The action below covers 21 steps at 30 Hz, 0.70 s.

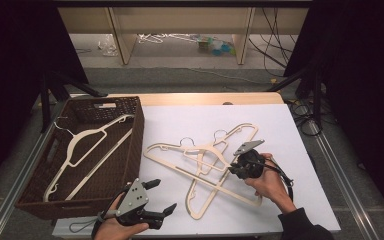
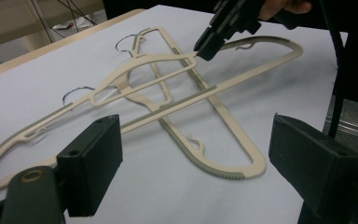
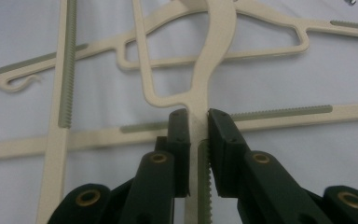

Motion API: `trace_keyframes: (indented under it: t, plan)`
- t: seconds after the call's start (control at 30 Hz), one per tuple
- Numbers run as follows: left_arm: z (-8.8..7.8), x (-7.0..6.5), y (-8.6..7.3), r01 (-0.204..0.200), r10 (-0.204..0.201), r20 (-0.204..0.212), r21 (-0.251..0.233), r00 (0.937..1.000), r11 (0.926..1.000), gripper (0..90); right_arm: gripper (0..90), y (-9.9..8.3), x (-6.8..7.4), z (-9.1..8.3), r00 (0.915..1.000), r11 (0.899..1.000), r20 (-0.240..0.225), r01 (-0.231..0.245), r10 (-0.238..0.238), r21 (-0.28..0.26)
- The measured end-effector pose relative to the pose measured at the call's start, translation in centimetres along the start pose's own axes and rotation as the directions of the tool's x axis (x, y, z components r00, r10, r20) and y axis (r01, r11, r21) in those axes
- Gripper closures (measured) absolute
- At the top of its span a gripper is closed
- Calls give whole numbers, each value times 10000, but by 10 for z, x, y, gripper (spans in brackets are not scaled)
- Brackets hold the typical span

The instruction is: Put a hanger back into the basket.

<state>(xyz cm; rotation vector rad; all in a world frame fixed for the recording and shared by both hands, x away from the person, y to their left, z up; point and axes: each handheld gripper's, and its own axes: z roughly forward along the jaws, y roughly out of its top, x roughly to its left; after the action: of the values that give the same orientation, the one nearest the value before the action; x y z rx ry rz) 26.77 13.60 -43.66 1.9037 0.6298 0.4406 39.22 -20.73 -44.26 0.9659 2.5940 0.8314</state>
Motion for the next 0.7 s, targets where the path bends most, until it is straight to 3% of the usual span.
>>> trace_keyframes:
  t: [0.1,0.17,0.23,0.37,0.43,0.5,0.63,0.7]
  plan:
    - [6,2,3,289,-287,-227,96,9993,9995,188,797,-6,8,-11,9995,9993,56,325,-327,205]
    - [17,4,7,416,-412,-251,160,9988,9990,195,797,-13,15,-20,9980,9978,-284,578,-569,311]
    - [22,5,9,333,-326,-260,272,9991,9991,197,797,-15,17,-23,9977,9976,-316,613,-602,331]
    - [41,3,14,361,-293,-826,818,9961,9960,235,797,-25,24,-30,9971,9972,-291,716,-709,223]
    - [55,2,18,253,-172,-641,1276,9978,9915,233,797,-29,25,-31,9966,9967,-339,761,-751,283]
    - [67,2,21,63,17,-553,1430,9985,9897,235,797,-31,26,-36,9961,9968,-514,732,-716,308]
    - [88,8,28,147,-59,-511,1725,9987,9849,237,797,-36,30,-44,9960,9969,-520,739,-725,253]
    - [97,13,31,-72,162,-444,1957,9989,9806,237,797,-38,31,-46,9951,9959,-458,882,-872,209]
